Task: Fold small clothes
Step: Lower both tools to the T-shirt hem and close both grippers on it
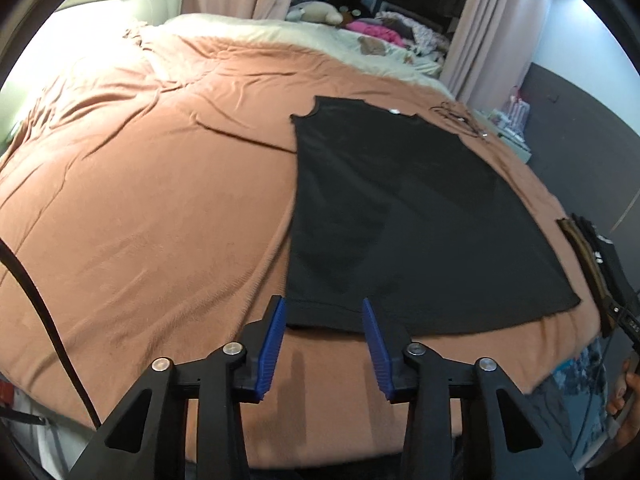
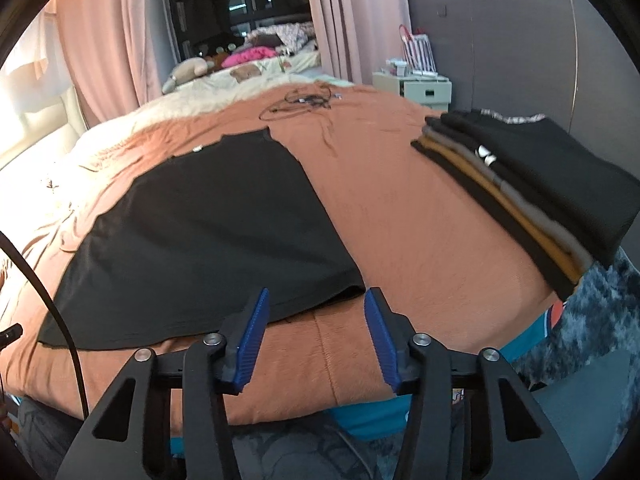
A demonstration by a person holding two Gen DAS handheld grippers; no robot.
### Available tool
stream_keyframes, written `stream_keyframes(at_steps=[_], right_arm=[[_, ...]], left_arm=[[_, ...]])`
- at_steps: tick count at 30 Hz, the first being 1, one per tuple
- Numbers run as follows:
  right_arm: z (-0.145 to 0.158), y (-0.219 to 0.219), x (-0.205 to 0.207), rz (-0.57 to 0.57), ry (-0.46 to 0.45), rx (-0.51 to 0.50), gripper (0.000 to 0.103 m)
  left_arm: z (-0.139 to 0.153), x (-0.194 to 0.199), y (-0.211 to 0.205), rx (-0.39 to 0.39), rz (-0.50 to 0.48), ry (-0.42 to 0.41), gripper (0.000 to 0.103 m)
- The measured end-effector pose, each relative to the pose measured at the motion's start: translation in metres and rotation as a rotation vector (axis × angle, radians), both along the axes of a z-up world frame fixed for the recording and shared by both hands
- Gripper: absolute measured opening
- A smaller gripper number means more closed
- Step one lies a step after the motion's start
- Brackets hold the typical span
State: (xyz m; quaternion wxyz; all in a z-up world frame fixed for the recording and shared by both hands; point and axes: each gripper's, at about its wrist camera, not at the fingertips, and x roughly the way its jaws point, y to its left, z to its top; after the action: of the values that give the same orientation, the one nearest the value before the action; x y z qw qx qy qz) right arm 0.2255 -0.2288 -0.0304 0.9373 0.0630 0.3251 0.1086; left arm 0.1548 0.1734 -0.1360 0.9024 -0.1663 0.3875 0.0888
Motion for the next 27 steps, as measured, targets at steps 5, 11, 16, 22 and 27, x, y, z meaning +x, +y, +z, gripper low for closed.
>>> stream_keyframes(at_steps=[5,11,16,22,27], right_arm=[[-0.003,-0.002,0.024,-0.004,0.055,0.004,0.038],[-0.004,-0.003,0.049,-0.026,0.087,0.007,0.038],[-0.012,0.001,0.066,-0.031,0.103,0.017,0.035],[-0.014,0.003,0.072,-0.051,0.129,0.044,0.030],[-0.012,0.001,0.056,-0.040,0.108,0.057,0.004]], left_arm=[[-0.023,0.018,0.015,-0.017,0.038,0.067,0.029],[-0.040,0.028,0.017,-0.010,0.049,0.122,0.029],[-0.044,0.038,0.016,0.013,0.042,0.134,0.029],[-0.047,0.044,0.016,0.019,0.057,0.140,0.029],[-0.046,0.039,0.011,0.025,0.063,0.136,0.028]])
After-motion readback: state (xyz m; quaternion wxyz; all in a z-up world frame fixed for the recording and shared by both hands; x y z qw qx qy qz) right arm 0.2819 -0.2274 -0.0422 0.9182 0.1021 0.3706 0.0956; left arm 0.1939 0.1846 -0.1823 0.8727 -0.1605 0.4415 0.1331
